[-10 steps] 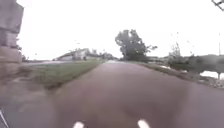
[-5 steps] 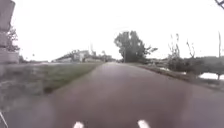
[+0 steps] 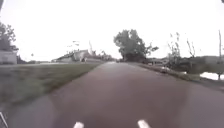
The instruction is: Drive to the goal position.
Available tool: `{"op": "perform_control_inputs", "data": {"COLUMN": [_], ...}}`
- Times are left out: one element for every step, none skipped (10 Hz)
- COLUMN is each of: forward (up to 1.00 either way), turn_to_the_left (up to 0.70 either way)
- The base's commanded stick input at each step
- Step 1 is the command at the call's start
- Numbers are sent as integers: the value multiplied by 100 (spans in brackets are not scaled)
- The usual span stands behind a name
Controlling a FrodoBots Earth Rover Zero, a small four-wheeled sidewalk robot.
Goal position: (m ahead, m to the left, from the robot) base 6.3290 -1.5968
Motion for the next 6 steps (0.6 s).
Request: {"op": "perform_control_inputs", "data": {"forward": [100, 100, 100, 100, 100, 100], "turn_to_the_left": [0, 0, 0, 0, 0, 0]}}
